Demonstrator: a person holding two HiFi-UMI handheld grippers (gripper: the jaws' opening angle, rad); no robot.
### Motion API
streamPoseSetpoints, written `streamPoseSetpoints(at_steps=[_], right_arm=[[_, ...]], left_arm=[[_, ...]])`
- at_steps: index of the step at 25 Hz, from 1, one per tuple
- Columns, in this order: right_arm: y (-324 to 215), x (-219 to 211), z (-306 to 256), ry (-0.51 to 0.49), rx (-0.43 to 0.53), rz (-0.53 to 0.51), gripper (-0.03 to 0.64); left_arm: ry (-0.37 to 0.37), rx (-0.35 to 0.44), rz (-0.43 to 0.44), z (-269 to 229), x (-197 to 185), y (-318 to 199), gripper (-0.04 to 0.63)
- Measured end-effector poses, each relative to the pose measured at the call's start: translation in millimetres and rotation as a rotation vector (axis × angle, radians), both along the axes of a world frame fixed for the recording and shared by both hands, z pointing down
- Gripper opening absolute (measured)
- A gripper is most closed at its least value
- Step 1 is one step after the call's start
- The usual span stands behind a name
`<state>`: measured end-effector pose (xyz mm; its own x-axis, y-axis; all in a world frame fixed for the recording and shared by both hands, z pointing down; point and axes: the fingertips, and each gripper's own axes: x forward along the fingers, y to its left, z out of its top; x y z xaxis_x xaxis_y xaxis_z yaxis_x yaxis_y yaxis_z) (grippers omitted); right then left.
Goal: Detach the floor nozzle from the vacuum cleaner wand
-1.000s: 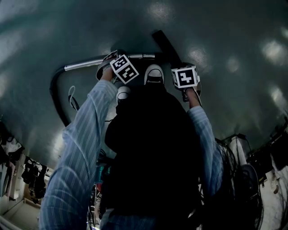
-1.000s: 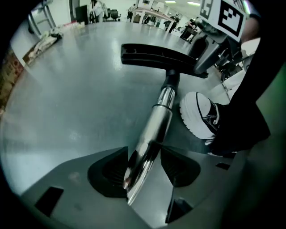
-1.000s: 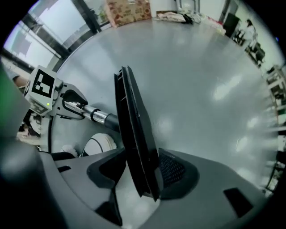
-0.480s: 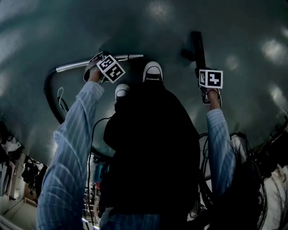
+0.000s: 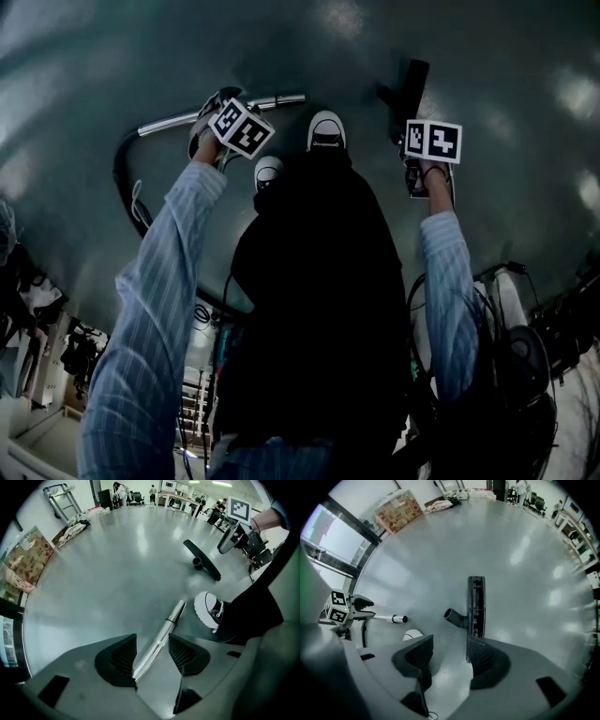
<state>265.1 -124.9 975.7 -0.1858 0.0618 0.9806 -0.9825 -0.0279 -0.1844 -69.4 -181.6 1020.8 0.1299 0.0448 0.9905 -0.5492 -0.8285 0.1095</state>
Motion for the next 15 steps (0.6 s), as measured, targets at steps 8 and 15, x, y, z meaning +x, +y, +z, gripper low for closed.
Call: streamPoseSetpoints(at_steps=[8, 15], right_arm=[[-1, -33, -89, -0.078, 0.026, 0.081, 0.215], [-8, -63, -177, -0.107, 0.086, 0.126, 0.213]], left_arm=[[0.075, -0.001, -0.099, -109, 29, 5, 0.213], [0.123, -0.03, -0.147, -205, 46, 16, 0.213]])
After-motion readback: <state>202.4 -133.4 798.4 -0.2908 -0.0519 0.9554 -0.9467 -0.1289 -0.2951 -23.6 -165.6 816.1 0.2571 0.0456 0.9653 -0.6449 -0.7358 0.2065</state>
